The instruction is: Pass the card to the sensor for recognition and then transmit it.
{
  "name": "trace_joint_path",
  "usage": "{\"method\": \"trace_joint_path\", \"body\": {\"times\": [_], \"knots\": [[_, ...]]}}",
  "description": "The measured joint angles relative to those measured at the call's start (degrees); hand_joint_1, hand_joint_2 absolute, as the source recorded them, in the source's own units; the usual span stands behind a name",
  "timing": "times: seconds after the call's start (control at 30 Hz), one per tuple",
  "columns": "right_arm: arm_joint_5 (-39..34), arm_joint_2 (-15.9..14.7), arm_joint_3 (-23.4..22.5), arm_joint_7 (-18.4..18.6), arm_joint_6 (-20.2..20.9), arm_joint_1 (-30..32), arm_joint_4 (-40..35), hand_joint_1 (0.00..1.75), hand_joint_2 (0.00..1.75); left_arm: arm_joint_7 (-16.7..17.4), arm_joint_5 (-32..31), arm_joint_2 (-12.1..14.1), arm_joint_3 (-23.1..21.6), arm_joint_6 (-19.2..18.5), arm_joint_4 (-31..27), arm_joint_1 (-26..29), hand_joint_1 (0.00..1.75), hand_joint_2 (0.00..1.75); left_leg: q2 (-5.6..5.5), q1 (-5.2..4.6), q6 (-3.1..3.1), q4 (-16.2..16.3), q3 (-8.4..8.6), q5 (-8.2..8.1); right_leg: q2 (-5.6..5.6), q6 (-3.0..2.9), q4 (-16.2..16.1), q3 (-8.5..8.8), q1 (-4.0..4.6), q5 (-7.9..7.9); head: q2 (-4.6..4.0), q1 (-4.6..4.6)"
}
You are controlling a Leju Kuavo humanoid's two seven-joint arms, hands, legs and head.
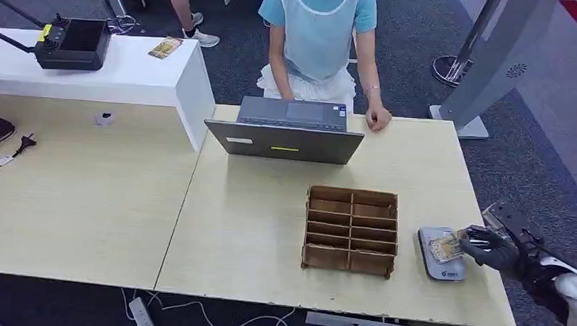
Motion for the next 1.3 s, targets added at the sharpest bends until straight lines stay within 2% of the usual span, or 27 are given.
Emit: {"method": "trace_joint_path", "body": {"times": [0.27,0.57,1.1,1.3], "knots": [[1.25,0.50,-0.42,0.02,-0.85,0.02,0.90,1.75,1.75,0.11,-0.04,0.00,0.00,0.00,0.02,-0.01,0.00,0.00,0.00,0.00,0.00,0.00,0.00,0.00,0.00,0.00,0.00,0.00,0.00,0.00,0.00,0.00],[7.74,2.38,-2.49,0.13,-4.20,0.01,2.45,1.75,1.75,0.39,-0.04,0.00,-0.02,0.00,0.02,0.00,0.00,0.00,0.00,0.00,0.00,0.00,0.00,0.00,0.00,0.00,0.00,0.01,0.00,0.00,0.00,0.00],[8.96,3.45,-4.35,0.00,-3.61,-0.10,2.99,1.75,1.75,0.52,-0.09,-0.02,-0.02,0.00,0.04,-0.01,0.00,0.00,0.00,0.00,0.00,0.00,0.00,0.00,0.00,0.00,0.00,0.02,0.00,0.00,0.00,0.00],[6.95,3.32,-6.34,-0.46,-1.32,-1.24,2.49,1.75,1.75,0.50,0.07,0.00,0.00,0.00,0.07,-0.01,0.00,0.00,0.01,0.00,0.00,0.00,0.01,0.00,0.03,0.00,0.00,0.02,0.00,0.01,0.00,0.00]]}}
